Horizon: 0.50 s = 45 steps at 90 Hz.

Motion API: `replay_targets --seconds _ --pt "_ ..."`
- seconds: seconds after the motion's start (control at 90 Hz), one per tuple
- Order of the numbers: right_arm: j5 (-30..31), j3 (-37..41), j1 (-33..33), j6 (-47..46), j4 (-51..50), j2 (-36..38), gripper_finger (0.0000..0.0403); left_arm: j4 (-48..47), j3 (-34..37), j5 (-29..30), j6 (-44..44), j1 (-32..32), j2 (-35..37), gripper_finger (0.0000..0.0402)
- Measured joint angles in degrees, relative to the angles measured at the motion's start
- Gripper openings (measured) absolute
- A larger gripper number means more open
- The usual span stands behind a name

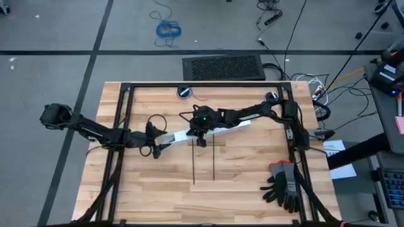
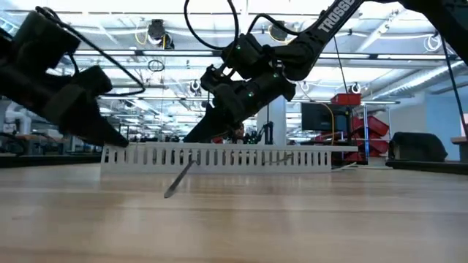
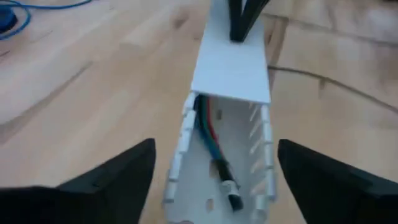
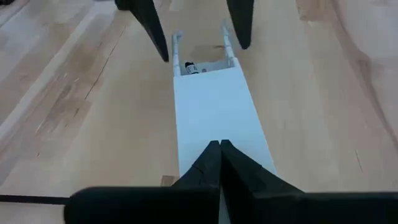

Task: Ziptie cables
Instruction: Close the cable duct

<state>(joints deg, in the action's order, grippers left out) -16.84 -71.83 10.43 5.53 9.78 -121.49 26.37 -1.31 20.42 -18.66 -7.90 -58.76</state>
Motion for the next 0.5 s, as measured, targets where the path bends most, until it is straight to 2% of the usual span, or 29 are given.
replay_targets --seconds 0.111,0.244,0.5 --pt "0.0 0.0 0.0 -0.3 0.0 0.0 0.0000 0.0 0.0 0.5 1.4 0.0 -1.6 0.0376" --pt "0.0 0.0 0.0 -0.5 0.1 0.0 0.0000 0.9 0.0 0.8 1.0 0.0 -4.3 0.0382" --pt "0.0 0.0 0.0 -0.8 0.1 0.0 0.0000 12.5 0.0 1.3 -0.4 0.0 -12.5 0.0382"
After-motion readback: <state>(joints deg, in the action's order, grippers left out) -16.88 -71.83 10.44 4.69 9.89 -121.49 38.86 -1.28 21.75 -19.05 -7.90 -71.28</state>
